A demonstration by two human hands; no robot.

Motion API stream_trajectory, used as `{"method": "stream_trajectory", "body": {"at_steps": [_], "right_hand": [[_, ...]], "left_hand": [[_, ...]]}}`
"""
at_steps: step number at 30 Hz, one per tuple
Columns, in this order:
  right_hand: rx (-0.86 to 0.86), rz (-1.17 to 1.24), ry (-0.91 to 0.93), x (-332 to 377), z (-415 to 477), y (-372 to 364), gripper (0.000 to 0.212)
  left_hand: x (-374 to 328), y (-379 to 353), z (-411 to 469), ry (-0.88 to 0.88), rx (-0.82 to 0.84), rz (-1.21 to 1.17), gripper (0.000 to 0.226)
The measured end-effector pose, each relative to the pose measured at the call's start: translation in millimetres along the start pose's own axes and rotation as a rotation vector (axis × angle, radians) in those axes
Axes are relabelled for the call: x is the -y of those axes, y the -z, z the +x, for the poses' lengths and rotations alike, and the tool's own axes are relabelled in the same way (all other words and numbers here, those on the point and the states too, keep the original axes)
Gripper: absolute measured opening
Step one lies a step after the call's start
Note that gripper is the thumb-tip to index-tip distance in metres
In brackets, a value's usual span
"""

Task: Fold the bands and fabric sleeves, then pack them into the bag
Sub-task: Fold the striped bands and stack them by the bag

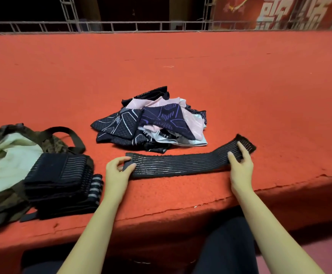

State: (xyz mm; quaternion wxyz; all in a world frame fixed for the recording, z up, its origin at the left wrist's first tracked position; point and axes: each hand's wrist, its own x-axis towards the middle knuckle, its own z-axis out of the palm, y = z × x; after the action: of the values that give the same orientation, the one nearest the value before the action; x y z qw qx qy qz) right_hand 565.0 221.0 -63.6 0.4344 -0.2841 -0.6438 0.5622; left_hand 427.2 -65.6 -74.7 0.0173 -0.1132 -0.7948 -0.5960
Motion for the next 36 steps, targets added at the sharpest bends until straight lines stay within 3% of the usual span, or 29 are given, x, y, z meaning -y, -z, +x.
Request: {"method": "stream_trajectory", "body": {"at_steps": [6,9,14,18,20,24,32,36], "right_hand": [[-0.012,-0.062,-0.033,-5.8,5.6,1.6,0.036],[0.023,-0.167,0.110,12.3,-7.4,-3.2,0.041],[0.259,-0.393,0.435,54.5,-38.8,-42.3,0.069],[0.513,-0.577,0.588,57.0,-66.3,-94.7,0.081],[0.615,-0.587,0.611,47.5,-81.3,-120.3,0.077],[0.858,-0.602,0.660,16.7,-101.3,-144.5,0.048],[0.988,-0.696,0.663,10.4,-103.8,-146.4,0.063],[1.062,-0.619,0.548,15.3,-103.3,-143.2,0.061]], "left_hand": [[-8.4,-6.5,-9.4,0.014,-0.081,-0.083,0.012],[-8.7,-5.5,-10.6,0.034,-0.118,-0.100,0.011],[-3.7,-4.0,-6.8,0.129,-0.084,-0.134,0.025],[-1.5,-4.3,-5.6,0.171,-0.044,-0.131,0.036],[-3.5,-4.4,-4.9,0.192,-0.034,-0.174,0.035],[-7.3,-3.0,-3.4,0.206,-0.051,-0.187,0.027],[-7.7,-1.7,-3.8,0.221,-0.065,-0.166,0.024],[-11.4,-2.2,-6.9,0.205,-0.050,-0.137,0.029]]}}
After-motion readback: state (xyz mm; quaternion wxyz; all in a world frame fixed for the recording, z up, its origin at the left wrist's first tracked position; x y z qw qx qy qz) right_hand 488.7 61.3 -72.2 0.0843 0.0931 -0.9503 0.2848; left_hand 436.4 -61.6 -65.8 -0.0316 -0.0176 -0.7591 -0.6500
